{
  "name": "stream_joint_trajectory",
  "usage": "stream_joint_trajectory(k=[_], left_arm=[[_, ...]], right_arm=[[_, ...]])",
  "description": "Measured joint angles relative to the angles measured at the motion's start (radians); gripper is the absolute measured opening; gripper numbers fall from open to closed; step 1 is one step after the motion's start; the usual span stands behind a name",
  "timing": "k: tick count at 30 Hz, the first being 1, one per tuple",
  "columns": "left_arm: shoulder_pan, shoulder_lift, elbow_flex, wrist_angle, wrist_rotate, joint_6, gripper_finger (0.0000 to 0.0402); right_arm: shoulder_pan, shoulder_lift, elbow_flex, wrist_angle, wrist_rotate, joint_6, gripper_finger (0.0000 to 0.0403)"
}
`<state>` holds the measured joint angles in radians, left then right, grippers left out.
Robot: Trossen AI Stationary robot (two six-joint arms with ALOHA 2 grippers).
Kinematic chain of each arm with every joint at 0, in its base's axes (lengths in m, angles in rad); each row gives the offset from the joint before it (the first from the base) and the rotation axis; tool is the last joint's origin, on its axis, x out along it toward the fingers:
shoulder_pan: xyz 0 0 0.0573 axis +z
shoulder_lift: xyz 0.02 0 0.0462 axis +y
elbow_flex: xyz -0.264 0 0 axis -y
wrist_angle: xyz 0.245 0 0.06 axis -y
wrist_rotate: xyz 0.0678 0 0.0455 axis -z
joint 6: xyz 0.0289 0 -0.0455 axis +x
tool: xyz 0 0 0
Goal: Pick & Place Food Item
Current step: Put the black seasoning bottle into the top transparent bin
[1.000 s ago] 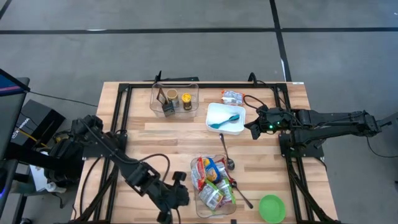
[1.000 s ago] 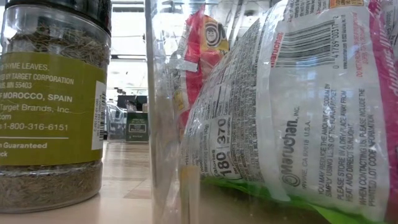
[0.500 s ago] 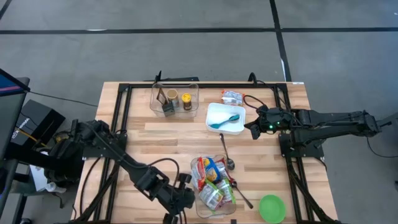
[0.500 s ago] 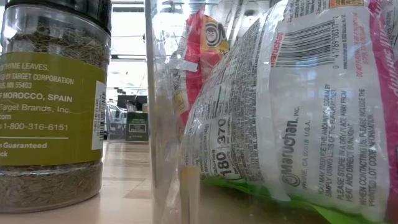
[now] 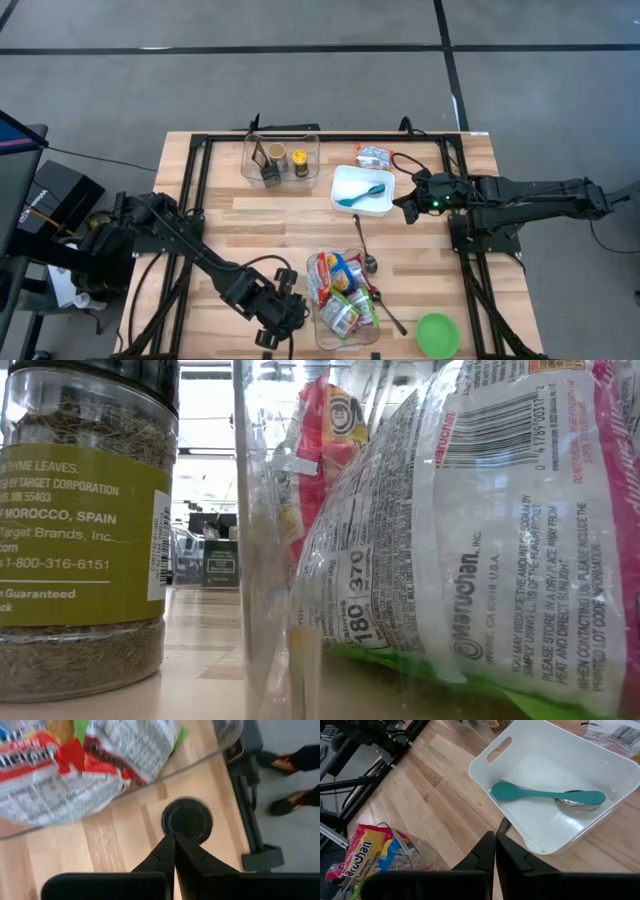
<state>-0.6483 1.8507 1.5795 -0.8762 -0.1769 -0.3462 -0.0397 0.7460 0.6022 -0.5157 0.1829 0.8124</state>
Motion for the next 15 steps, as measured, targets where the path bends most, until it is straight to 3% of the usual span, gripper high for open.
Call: stream_joint_trajectory(k=[15], left_arm=[[0.021,0.002,0.080,0.055,0.043,0.001,0.0000]], right_arm=[[0.000,0.000,0.000,0.000,0.000,0.000,0.0008]])
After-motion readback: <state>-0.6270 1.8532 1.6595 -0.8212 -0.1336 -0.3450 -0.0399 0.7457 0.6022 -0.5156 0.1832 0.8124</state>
